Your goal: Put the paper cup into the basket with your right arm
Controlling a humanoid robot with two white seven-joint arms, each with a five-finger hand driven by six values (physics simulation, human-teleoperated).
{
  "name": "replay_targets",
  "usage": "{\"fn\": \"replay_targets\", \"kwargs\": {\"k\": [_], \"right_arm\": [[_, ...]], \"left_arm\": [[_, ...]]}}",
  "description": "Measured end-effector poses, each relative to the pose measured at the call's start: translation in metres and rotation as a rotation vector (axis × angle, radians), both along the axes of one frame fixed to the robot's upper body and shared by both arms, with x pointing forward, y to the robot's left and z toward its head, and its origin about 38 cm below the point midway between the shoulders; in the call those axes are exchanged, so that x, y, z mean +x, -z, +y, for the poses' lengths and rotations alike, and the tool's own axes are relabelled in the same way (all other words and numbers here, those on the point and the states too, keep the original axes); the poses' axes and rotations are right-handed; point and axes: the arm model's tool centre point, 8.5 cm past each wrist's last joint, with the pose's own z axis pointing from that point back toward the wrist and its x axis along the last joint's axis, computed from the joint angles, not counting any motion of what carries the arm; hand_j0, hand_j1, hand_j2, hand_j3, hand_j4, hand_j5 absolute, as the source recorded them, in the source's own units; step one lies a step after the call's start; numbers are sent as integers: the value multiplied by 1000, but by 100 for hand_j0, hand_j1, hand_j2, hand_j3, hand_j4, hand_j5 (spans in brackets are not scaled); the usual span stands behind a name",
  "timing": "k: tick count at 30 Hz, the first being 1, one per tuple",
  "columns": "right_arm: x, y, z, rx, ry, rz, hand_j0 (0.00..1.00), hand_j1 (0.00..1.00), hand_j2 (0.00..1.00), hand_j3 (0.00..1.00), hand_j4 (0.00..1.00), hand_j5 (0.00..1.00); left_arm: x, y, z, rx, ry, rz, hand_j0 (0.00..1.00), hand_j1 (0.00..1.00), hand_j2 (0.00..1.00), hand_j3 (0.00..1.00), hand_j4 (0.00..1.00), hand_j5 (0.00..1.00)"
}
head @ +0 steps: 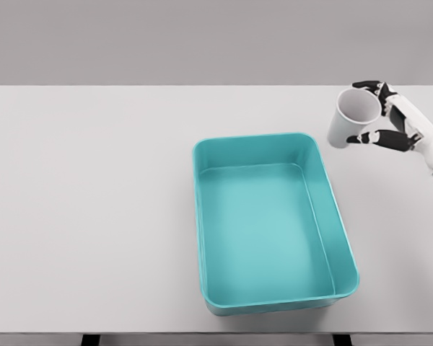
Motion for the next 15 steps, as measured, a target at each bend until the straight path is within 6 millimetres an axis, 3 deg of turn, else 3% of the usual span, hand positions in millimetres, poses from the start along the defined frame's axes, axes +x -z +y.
{"fn": "replay_targets", "kwargs": {"k": [5, 15], "right_arm": [[2, -16, 4, 6, -18, -32, 54, 54, 54, 54, 54, 54], [0, -25, 22, 18, -70, -56, 56, 56, 56, 56, 56, 56]], "left_arm": [[0, 0, 0, 0, 0, 0, 100, 100, 100, 100, 100, 100], [-1, 0, 0, 0, 0, 2, 100, 100, 100, 100, 100, 100]]}}
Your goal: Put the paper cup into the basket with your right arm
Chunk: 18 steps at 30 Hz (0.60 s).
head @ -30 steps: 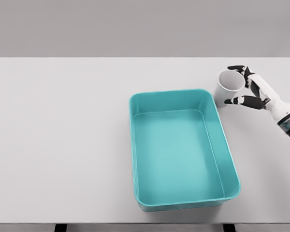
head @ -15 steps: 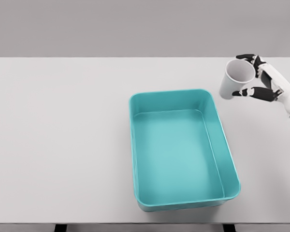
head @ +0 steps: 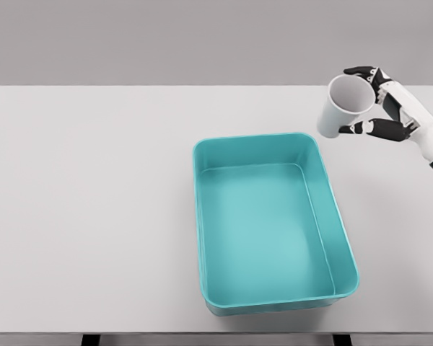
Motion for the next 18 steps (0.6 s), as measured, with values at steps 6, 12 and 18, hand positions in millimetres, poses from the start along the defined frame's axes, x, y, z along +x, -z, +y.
{"fn": "replay_targets", "kwargs": {"k": [6, 12, 18], "right_arm": [[-4, 1, 1, -35, -18, -3, 56, 56, 56, 56, 56, 56], [-13, -5, 10, -47, -63, -13, 56, 56, 56, 56, 56, 56], [-25, -17, 15, -53, -105, -26, 60, 60, 60, 60, 60, 60]], "left_arm": [[0, 0, 0, 0, 0, 0, 100, 100, 100, 100, 100, 100], [0, 0, 0, 0, 0, 0, 100, 100, 100, 100, 100, 100], [0, 0, 0, 0, 0, 0, 100, 100, 100, 100, 100, 100]]}}
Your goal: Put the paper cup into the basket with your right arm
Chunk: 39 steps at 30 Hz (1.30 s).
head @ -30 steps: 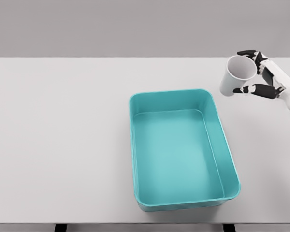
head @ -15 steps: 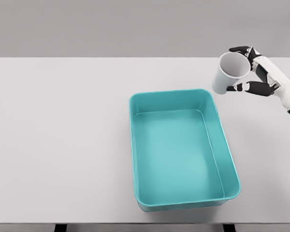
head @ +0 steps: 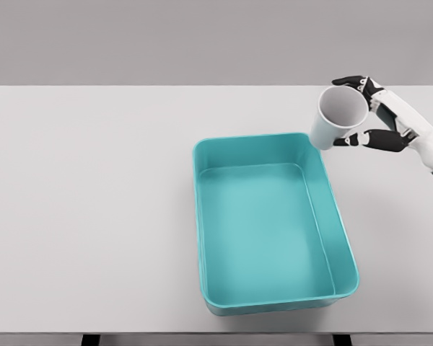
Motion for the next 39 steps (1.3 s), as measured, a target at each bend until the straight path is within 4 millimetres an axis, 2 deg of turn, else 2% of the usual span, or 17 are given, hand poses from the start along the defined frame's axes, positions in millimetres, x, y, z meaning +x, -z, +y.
{"fn": "replay_targets", "kwargs": {"k": [11, 23, 28, 29, 31, 39], "right_arm": [[-24, -2, 21, -10, -96, 8, 60, 60, 60, 60, 60, 60], [-29, -2, 36, -250, -204, -126, 62, 62, 62, 62, 62, 62], [-27, -6, 39, -290, -222, -161, 74, 74, 74, 74, 74, 74], [-26, -8, 39, -298, -223, -172, 86, 86, 86, 86, 86, 86], [-26, -8, 39, -308, -225, -176, 100, 100, 100, 100, 100, 100], [-26, -6, 39, -320, -228, -178, 100, 100, 100, 100, 100, 100]], "left_arm": [[0, 0, 0, 0, 0, 0, 100, 100, 100, 100, 100, 100], [0, 0, 0, 0, 0, 0, 100, 100, 100, 100, 100, 100], [0, 0, 0, 0, 0, 0, 100, 100, 100, 100, 100, 100], [0, 0, 0, 0, 0, 0, 100, 100, 100, 100, 100, 100], [0, 0, 0, 0, 0, 0, 100, 100, 100, 100, 100, 100], [1, 0, 0, 0, 0, -2, 100, 100, 100, 100, 100, 100]]}}
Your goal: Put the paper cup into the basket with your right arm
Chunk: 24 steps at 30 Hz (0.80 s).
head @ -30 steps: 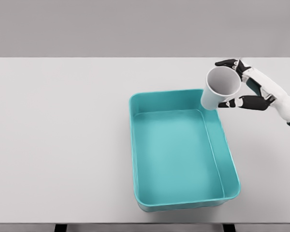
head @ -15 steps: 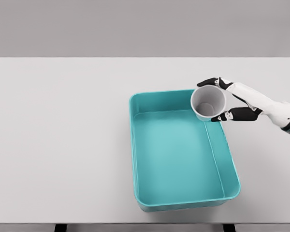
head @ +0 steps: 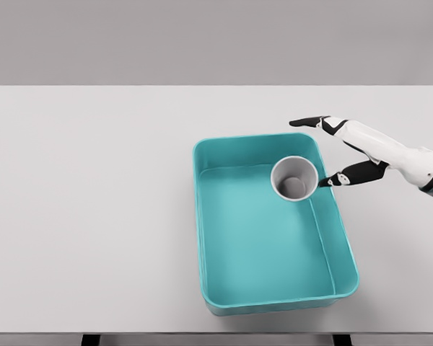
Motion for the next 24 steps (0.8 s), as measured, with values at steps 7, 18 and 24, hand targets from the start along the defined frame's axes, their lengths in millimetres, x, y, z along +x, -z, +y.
{"fn": "replay_targets", "kwargs": {"k": [7, 18, 24], "right_arm": [[2, -4, 1, -11, -7, -17, 100, 100, 100, 100, 100, 100], [27, -62, -7, -41, 17, -167, 100, 100, 100, 100, 100, 100], [30, -67, -76, -259, 158, -216, 100, 100, 100, 100, 100, 100]], "left_arm": [[-1, 0, 0, 0, 0, 2, 100, 100, 100, 100, 100, 100], [0, 0, 0, 0, 0, 0, 100, 100, 100, 100, 100, 100], [-1, 0, 0, 0, 0, 2, 100, 100, 100, 100, 100, 100]]}}
